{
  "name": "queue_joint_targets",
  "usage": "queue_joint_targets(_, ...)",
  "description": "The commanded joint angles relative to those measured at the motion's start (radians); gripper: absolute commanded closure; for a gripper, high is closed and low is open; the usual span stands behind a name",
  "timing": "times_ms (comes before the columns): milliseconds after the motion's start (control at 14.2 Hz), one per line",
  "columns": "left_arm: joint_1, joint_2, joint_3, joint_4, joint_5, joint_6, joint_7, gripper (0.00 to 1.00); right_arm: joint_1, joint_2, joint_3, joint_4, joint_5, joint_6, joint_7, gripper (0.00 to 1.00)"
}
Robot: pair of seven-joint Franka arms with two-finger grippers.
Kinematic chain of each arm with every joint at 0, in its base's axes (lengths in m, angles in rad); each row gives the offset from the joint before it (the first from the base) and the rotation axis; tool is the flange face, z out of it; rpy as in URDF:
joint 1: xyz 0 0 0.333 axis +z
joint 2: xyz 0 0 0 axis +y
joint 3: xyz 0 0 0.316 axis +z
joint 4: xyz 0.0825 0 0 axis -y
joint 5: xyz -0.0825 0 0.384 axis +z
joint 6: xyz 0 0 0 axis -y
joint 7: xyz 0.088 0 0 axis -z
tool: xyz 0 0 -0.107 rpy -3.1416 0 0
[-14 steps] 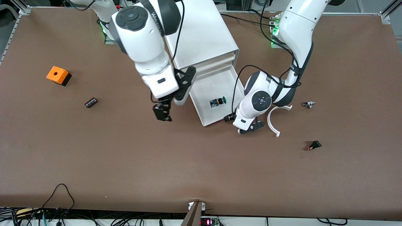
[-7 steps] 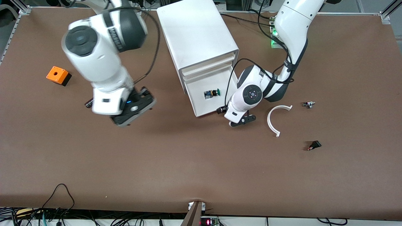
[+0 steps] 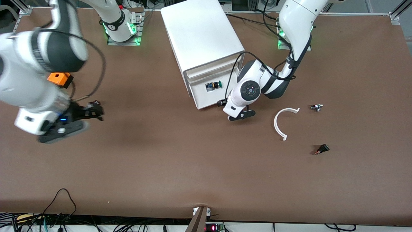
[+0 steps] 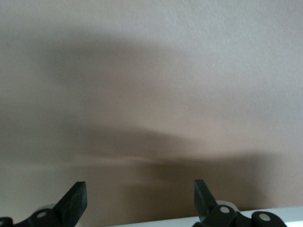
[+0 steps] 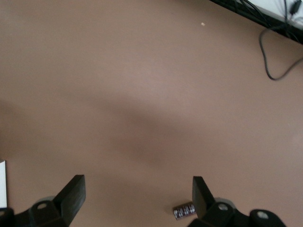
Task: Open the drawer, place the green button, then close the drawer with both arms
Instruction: 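Push the drawer closed with the left gripper while the right gripper withdraws, then release the drawer front and draw the left gripper back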
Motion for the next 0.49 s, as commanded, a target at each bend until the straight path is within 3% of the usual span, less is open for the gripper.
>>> queue_joint_targets(0, 0.003, -0.036, -0.023, -0.033, -0.037, -0.017, -0.014, 0.00, -0.199, -0.102, 0.166, -0.068, -0.041, -0.028, 0.029, 0.00)
queue_joint_targets(212, -0.005, -0.036, -0.032, -0.031, -0.038, -0.079, -0.016, 0.00, -0.221, -0.116, 0.179, -0.069, -0.087, -0.031, 0.028, 0.00)
queue_joint_targets(424, 0.000, -0.032, -0.060, -0.031, -0.067, -0.116, -0.019, 0.00, -0.301, -0.148, 0.265, -0.092, -0.089, -0.034, 0.031, 0.00)
